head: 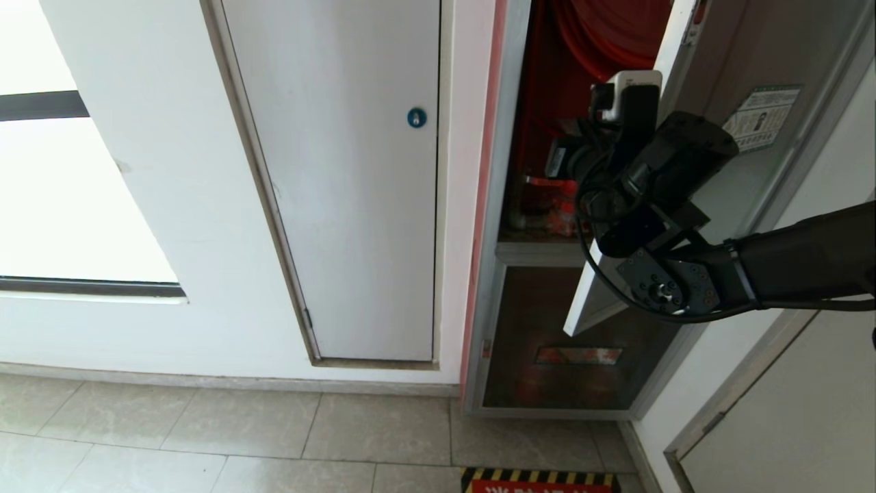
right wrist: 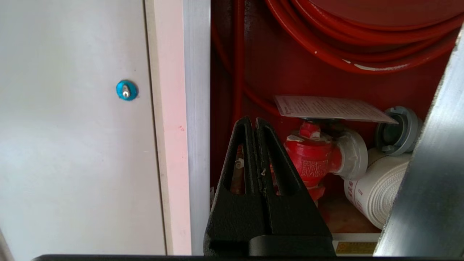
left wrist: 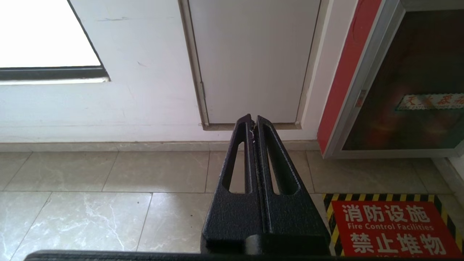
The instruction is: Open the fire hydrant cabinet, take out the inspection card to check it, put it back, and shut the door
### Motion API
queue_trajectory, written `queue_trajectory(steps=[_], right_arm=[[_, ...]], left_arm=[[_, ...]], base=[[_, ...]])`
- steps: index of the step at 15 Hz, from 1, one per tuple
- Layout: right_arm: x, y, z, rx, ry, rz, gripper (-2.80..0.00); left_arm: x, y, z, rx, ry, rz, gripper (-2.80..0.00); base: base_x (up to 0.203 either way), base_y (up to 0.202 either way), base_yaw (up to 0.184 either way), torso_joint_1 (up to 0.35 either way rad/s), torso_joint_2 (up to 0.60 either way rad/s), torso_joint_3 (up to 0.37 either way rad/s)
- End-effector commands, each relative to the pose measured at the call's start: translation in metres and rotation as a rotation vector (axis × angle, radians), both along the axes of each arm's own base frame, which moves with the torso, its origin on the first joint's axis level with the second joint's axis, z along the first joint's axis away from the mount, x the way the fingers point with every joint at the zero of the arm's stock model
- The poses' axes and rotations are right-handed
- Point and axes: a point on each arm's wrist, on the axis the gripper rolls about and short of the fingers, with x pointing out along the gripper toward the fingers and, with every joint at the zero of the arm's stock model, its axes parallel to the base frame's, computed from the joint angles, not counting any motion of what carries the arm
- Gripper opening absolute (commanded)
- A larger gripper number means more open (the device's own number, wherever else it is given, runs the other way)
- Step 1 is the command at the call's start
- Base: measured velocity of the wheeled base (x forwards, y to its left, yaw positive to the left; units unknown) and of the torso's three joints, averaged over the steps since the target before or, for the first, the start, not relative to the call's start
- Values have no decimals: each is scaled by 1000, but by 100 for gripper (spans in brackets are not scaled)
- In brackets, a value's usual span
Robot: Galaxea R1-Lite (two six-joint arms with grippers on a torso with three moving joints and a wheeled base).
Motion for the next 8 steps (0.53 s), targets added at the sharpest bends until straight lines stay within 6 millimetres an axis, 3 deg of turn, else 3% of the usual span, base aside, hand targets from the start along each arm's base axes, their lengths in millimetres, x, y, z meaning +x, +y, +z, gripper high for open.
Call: queue_trajectory(steps=[1, 8], right_arm=[[-2, -4, 4, 10, -12, -18, -280], [-21, -12, 9, 7, -2, -21, -280]], left_arm=[[0, 0, 0, 0, 2, 0, -280], [0, 0, 0, 0, 1, 0, -280]], base=[[0, 0, 0, 0, 0, 0], [0, 0, 0, 0, 0, 0]])
